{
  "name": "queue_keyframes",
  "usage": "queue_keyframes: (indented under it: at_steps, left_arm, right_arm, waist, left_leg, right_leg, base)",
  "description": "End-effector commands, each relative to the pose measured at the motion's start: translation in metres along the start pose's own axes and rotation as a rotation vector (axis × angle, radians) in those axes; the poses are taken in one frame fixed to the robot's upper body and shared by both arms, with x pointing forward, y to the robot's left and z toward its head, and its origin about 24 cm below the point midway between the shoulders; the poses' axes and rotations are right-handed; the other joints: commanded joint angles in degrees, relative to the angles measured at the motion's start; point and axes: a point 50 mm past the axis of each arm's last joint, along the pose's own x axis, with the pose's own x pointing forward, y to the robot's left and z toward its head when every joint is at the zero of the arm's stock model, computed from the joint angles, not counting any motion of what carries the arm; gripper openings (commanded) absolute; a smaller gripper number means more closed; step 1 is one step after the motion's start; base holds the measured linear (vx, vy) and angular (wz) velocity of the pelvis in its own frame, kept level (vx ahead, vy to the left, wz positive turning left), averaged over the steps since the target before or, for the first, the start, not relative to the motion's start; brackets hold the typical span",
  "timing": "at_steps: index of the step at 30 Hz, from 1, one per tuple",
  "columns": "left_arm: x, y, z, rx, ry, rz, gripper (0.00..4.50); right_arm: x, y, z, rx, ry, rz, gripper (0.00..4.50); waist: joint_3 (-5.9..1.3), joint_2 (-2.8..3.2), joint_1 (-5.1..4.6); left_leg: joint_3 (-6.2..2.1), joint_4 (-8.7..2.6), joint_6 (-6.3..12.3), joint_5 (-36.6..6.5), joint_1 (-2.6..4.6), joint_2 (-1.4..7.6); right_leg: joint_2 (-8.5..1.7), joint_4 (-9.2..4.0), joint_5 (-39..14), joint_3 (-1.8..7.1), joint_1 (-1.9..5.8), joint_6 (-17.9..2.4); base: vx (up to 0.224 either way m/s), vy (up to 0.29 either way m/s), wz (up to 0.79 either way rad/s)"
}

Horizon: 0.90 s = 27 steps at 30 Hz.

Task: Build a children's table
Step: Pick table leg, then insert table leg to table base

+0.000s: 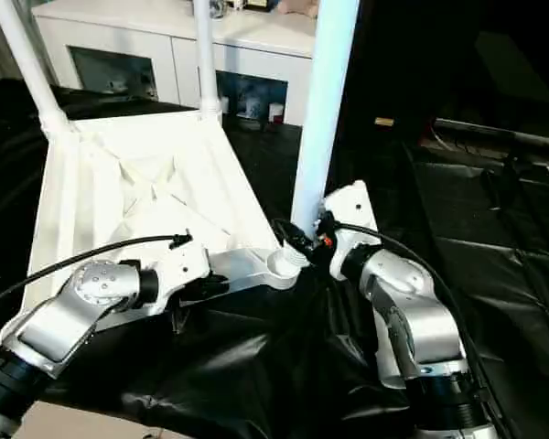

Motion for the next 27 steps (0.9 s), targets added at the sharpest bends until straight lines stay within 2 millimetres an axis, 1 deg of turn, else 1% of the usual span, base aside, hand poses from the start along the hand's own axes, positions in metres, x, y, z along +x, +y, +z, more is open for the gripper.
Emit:
queue_keyframes:
  at_steps: [1,2,3,4,5,6,7,8,9,10,12,15,16,17,18,19,21,22,24,25,26,27]
  left_arm:
    - [0.002,-0.003,-0.016,-0.011,0.097,-0.014,0.09]
    - [0.002,-0.003,-0.016,-0.026,0.094,-0.015,0.09]
    - [0.003,-0.003,-0.016,-0.035,0.093,-0.016,0.09]
    - [0.003,-0.002,-0.015,-0.061,0.087,-0.017,0.34]
    - [0.003,-0.001,-0.014,-0.082,0.075,-0.013,0.5]
    - [0.004,0.0,-0.013,-0.095,0.067,-0.009,0.6]
    - [0.004,0.002,-0.012,-0.078,0.064,0.005,0.6]
    - [0.004,0.002,-0.011,-0.068,0.064,0.013,0.6]
    - [0.004,0.003,-0.011,-0.059,0.065,0.019,0.63]
    - [0.004,0.003,-0.011,-0.053,0.066,0.02,0.65]
    - [0.004,0.002,-0.012,-0.056,0.066,0.017,0.66]
    - [0.004,0.003,-0.013,-0.062,0.062,0.026,0.66]
    - [0.004,0.004,-0.012,-0.069,0.055,0.036,0.66]
    - [0.004,0.004,-0.012,-0.07,0.054,0.039,0.66]
    - [0.004,0.006,-0.011,-0.074,0.043,0.055,0.36]
    - [0.004,0.006,-0.011,-0.074,0.039,0.056,0.36]
    - [0.004,0.007,-0.01,-0.076,0.032,0.046,0.36]
    - [0.003,0.007,-0.01,-0.073,0.035,0.036,0.11]
    - [0.002,0.004,-0.012,-0.071,0.044,0.0,0.11]
    - [0.0,0.001,-0.014,-0.063,0.05,-0.034,0.01]
    - [0.0,0.001,-0.014,-0.063,0.05,-0.034,0.01]
    - [-0.002,0.0,-0.016,-0.06,0.062,-0.054,0.01]
  right_arm:
    - [-0.001,-0.004,0.008,-0.031,-0.027,-0.019,1.88]
    - [-0.002,-0.004,0.008,-0.03,-0.028,-0.02,1.88]
    - [-0.002,-0.004,0.008,-0.03,-0.028,-0.021,1.88]
    - [-0.002,-0.004,0.008,-0.03,-0.029,-0.021,1.88]
    - [-0.002,-0.005,0.008,-0.031,-0.029,-0.022,1.88]
    - [-0.002,-0.005,0.008,-0.033,-0.029,-0.023,1.88]
    - [-0.002,-0.005,0.008,-0.033,-0.028,-0.023,1.88]
    - [-0.002,-0.005,0.008,-0.033,-0.028,-0.023,1.88]
    - [-0.002,-0.005,0.008,-0.032,-0.028,-0.023,1.88]
    - [-0.002,-0.005,0.008,-0.032,-0.028,-0.023,1.88]
    - [-0.002,-0.005,0.008,-0.032,-0.028,-0.022,1.88]
    - [-0.001,-0.005,0.009,-0.032,-0.029,-0.022,1.88]
    - [-0.001,-0.005,0.009,-0.033,-0.03,-0.022,1.88]
    - [-0.001,-0.005,0.009,-0.033,-0.03,-0.022,1.88]
    - [-0.002,-0.005,0.009,-0.033,-0.03,-0.021,1.88]
    - [-0.002,-0.005,0.009,-0.033,-0.029,-0.02,1.88]
    - [-0.001,-0.006,0.009,-0.035,-0.026,-0.015,1.88]
    - [-0.001,-0.006,0.009,-0.036,-0.025,-0.014,1.88]
    - [0.0,-0.006,0.01,-0.04,-0.024,-0.007,1.88]
    - [0.0,-0.006,0.011,-0.045,-0.023,0.006,1.88]
    - [0.0,-0.006,0.011,-0.045,-0.023,0.006,1.88]
    - [0.001,-0.006,0.012,-0.033,-0.027,0.02,1.88]
  waist:
    - [-3.08,1.08,-0.32]
    - [-3.08,1.17,-0.36]
    - [-3.11,1.38,-0.47]
    - [-3.07,1.6,-0.45]
    - [-3.02,1.76,-0.64]
    - [-3.06,1.7,-0.72]
    - [-3.11,1.72,-0.88]
    - [-3.23,1.7,-0.89]
    - [-3.09,1.76,-1.05]
    - [-3.11,1.78,-1.16]
    - [-3.07,1.67,-1.26]
    - [-2.99,1.73,-1.45]
    - [-2.96,1.49,-1.58]
    - [-2.96,1.61,-1.57]
    - [-2.9,1.6,-1.65]
    - [-2.89,1.63,-1.68]
    - [-2.83,1.76,-1.78]
    - [-2.83,1.9,-1.99]
    - [-2.89,2.12,-2.21]
    - [-2.79,2.38,-2.64]
    - [-2.77,2.47,-2.9]
    - [-2.6,2.1,-3.35]
  left_leg:
    - [-0.58,-4.33,0.56,-20.0,0.39,0.19]
    - [-0.68,-4.42,0.59,-20.21,0.4,0.28]
    - [-0.82,-4.59,0.77,-20.23,0.25,0.43]
    - [-0.93,-4.71,0.81,-20.63,0.39,0.59]
    - [-1.05,-4.85,0.73,-21.76,0.69,0.82]
    - [-1.05,-4.82,0.76,-21.9,0.77,0.75]
    - [-1.07,-4.88,0.94,-21.58,0.67,0.65]
    - [-1.19,-4.97,0.89,-21.28,0.54,0.74]
    - [-1.13,-5.02,1.04,-21.44,0.56,0.78]
    - [-1.07,-4.89,1.13,-21.76,0.74,0.69]
    - [-1.07,-4.84,1.21,-21.63,0.61,0.59]
    - [-1.07,-4.7,1.22,-21.99,0.68,0.47]
    - [-1.08,-4.64,1.25,-22.15,0.7,0.45]
    - [-1.12,-4.62,1.27,-22.12,0.73,0.43]
    - [-1.1,-4.59,1.3,-22.39,0.75,0.42]
    - [-1.1,-4.52,1.31,-22.53,0.79,0.36]
    - [-1.22,-4.43,1.4,-23.38,0.93,0.36]
    - [-1.4,-4.55,1.41,-24.2,0.86,0.47]
    - [-1.84,-4.93,1.22,-25.42,0.52,0.89]
    - [-2.13,-5.21,1.26,-27.44,0.74,1.26]
    - [-2.35,-5.38,1.1,-28.34,0.67,1.45]
    - [-2.55,-5.59,0.91,-30.02,1.0,1.79]
  right_leg:
    - [-3.44,-7.19,-37.42,1.2,2.06,-0.01]
    - [-3.5,-7.26,-37.28,1.07,2.17,-0.09]
    - [-3.69,-7.32,-36.17,0.75,2.58,-0.51]
    - [-3.81,-7.43,-35.75,0.51,2.64,-0.85]
    - [-3.97,-7.6,-34.51,0.05,2.76,-1.61]
    - [-3.95,-7.66,-34.18,-0.03,2.8,-1.76]
    - [-3.98,-7.63,-33.42,-0.04,2.96,-2.0]
    - [-4.08,-7.45,-32.86,0.03,3.19,-2.22]
    - [-4.08,-7.5,-32.89,0.11,3.0,-2.5]
    - [-4.11,-7.61,-33.49,0.09,2.89,-2.5]
    - [-4.16,-7.74,-34.67,-0.03,2.98,-2.01]
    - [-4.16,-8.13,-36.47,-0.31,2.84,-1.09]
    - [-4.16,-8.31,-37.11,-0.47,2.81,-0.72]
    - [-4.17,-8.33,-37.28,-0.54,2.8,-0.57]
    - [-4.15,-8.5,-37.74,-0.66,2.72,-0.28]
    - [-4.15,-8.58,-38.08,-0.8,2.72,-0.08]
    - [-4.22,-9.09,-39.03,-1.54,2.79,0.75]
    - [-4.32,-9.28,-38.79,-2.15,3.1,1.16]
    - [-4.58,-9.27,-37.46,-2.83,3.83,1.58]
    - [-4.8,-9.25,-36.14,-3.5,4.06,1.18]
    - [-4.97,-9.13,-35.44,-3.66,4.3,0.96]
    - [-5.11,-9.22,-34.71,-3.7,4.2,0.42]
  base:
    - [0.0,0.0,0.0]
    - [0.0,0.0,0.0]
    - [0.0,0.0,0.0]
    - [0.0,0.0,0.0]
    - [0.0,0.0,0.0]
    - [0.0,0.0,0.0]
    - [0.0,0.0,0.0]
    - [0.0,0.0,0.0]
    - [0.0,0.0,0.0]
    - [0.0,0.0,0.0]
    - [0.0,0.0,0.0]
    - [0.0,0.0,0.0]
    - [0.0,0.0,0.0]
    - [0.0,0.0,0.0]
    - [0.0,0.0,0.0]
    - [0.0,0.0,0.0]
    - [0.0,0.0,0.0]
    - [0.0,0.0,0.0]
    - [0.0,0.0,0.0]
    - [0.0,0.0,0.0]
    - [0.0,0.0,0.0]
    - [0.0,0.0,0.0]
